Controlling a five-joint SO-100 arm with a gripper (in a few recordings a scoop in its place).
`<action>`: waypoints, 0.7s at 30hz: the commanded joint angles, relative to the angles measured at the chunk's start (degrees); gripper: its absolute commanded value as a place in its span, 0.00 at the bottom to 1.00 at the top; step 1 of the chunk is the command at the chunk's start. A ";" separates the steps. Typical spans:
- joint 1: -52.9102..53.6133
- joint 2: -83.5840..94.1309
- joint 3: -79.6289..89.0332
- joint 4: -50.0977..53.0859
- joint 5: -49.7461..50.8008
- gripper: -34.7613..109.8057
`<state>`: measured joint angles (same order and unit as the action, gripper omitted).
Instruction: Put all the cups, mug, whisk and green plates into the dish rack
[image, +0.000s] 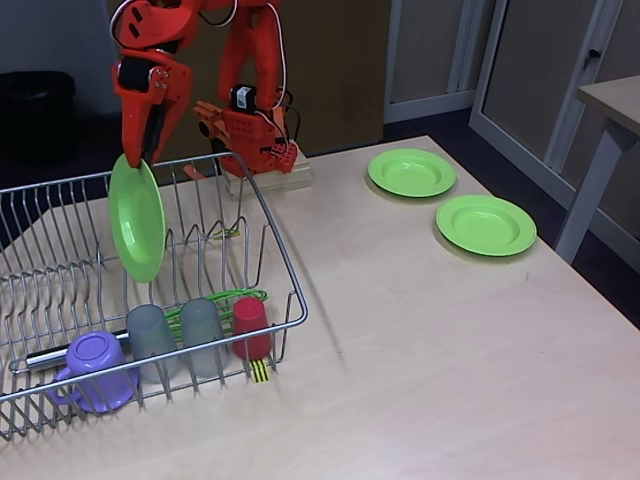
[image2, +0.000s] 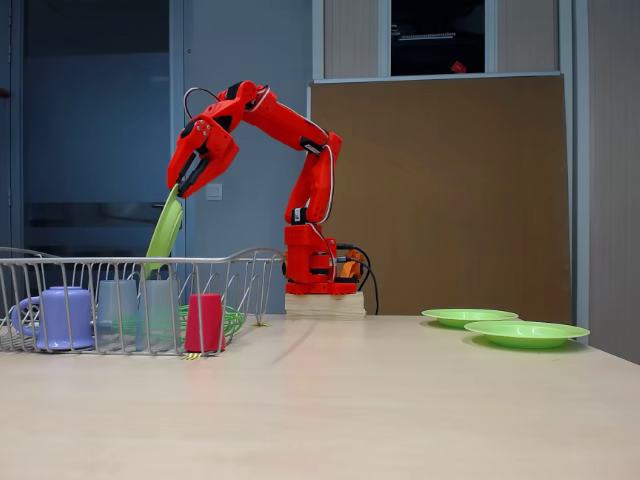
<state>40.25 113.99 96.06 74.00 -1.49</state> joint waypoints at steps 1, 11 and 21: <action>1.93 2.64 1.32 -1.05 -1.14 0.24; 7.47 -4.13 1.76 -6.50 -6.06 0.24; 8.35 -12.13 4.39 -13.10 -8.35 0.24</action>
<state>47.46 101.78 98.79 62.49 -8.53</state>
